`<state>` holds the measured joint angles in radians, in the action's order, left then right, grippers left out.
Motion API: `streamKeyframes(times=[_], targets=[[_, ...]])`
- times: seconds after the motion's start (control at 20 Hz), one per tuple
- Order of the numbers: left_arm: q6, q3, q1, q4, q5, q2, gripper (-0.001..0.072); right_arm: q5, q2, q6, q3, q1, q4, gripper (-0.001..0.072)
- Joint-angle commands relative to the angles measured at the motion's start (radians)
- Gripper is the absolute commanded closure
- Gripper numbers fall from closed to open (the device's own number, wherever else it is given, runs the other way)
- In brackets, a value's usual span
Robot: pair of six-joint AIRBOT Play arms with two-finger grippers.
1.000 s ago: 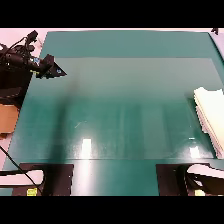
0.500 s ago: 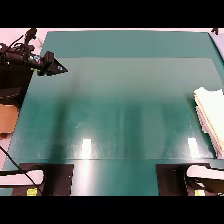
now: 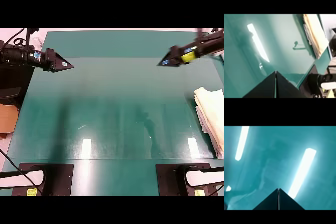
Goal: Fold the shirts.
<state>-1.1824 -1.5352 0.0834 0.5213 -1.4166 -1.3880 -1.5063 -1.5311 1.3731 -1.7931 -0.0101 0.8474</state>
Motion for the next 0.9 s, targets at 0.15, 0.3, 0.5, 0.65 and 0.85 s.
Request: streamKeyframes(times=[0.15,0.3,0.5,0.65,0.85], targets=[[0.065,-0.002,-0.056,-0.037,-0.016,0.028,0.0679,0.031,-0.017,-0.073,0.053,-0.095,-0.119,0.0692],[0.065,-0.002,-0.056,-0.037,-0.011,0.028,0.0679,0.034,-0.017,-0.073,0.053,-0.09,-0.119,0.0692],[0.065,-0.002,-0.056,-0.037,-0.004,0.028,0.0679,0.034,-0.017,-0.073,0.053,-0.094,-0.12,0.0692],[0.065,-0.002,-0.056,-0.037,-0.004,0.028,0.0678,0.034,-0.017,-0.073,0.053,-0.094,-0.12,0.0692],[0.065,-0.002,-0.056,-0.037,-0.004,0.028,0.0678,0.034,-0.017,-0.073,0.053,-0.093,-0.12,0.0692]])
